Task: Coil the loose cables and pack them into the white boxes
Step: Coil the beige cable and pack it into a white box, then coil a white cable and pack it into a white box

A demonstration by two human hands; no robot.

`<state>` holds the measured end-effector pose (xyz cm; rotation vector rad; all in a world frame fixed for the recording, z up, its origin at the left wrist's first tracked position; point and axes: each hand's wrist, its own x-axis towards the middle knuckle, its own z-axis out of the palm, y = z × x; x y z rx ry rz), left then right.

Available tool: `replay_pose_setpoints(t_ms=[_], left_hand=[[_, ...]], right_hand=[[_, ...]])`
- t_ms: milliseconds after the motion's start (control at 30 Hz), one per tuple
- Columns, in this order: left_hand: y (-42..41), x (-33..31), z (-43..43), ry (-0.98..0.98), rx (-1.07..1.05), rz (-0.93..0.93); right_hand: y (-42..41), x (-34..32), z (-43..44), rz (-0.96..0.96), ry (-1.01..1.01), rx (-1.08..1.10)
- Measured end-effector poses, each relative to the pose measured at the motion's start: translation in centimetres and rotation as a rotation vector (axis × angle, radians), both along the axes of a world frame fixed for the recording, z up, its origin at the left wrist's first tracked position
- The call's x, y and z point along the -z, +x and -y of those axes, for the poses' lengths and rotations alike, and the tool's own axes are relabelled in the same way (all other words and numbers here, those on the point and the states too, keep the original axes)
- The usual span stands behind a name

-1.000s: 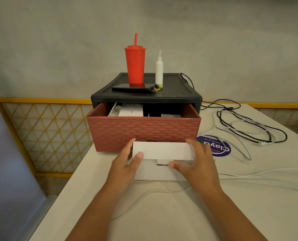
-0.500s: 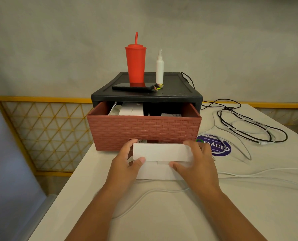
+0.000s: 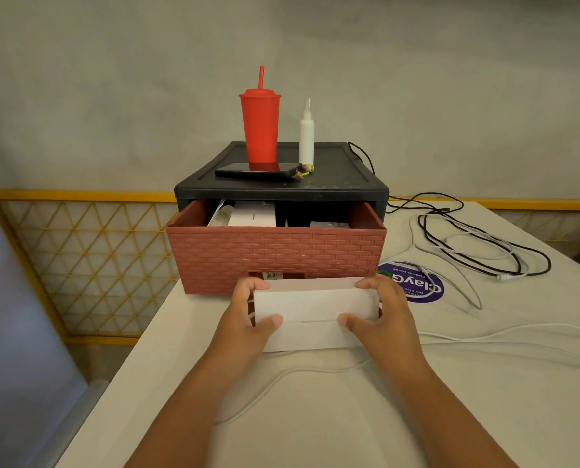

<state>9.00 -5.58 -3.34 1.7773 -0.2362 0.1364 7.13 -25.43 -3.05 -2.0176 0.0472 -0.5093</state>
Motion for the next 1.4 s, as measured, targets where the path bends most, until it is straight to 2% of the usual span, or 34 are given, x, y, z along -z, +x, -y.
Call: replay_pose_setpoints(t_ms=[100,200,367,467,600,767,900,1000,1167,1400], left_hand=[[-0.2,-0.3,-0.2,-0.043,0.021,0.017],[-0.7,-1.1,-0.4,-0.063,0.032,0.059],[-2.3,-2.4,-0.1,-0.206,0.143,0.098],[-3.3,-2.1,0.2,-0.21,0.219,0.111],[-5.2,-2.1,1.7,-0.121,0.333,0.139],[-7.4,-2.5,4.2,-0.06,0.362,0.199],[-8.6,-2.3,5.6,-0.007,0.348,0.167],[-9.6,-1.8,6.9,0.12,0.309,0.203],[-10.8,-0.9,9.5,0.226,0.27,0.253],[-11.9,0.2,12.4,0.314,0.305,0.156]], right_hand=[[-0.2,-0.4,0.4,-0.065,0.202,-0.034],[-0.7,-1.2,1.3,-0.047,0.418,-0.071],[-3.5,-2.8,3.5,-0.074,0.798,-0.127],[-5.2,-3.1,5.3,-0.111,0.902,-0.154],[-7.5,-4.2,7.6,-0.158,0.821,-0.223],[-10.7,-5.9,10.1,-0.324,0.66,-0.305],[-13.4,-6.6,11.5,-0.385,0.533,-0.32],[-15.2,-7.0,11.8,-0.351,0.281,-0.335],[-17.5,-6.9,11.9,-0.217,0.098,-0.235],[-20.1,-4.7,11.6,-0.214,-0.363,-0.098]])
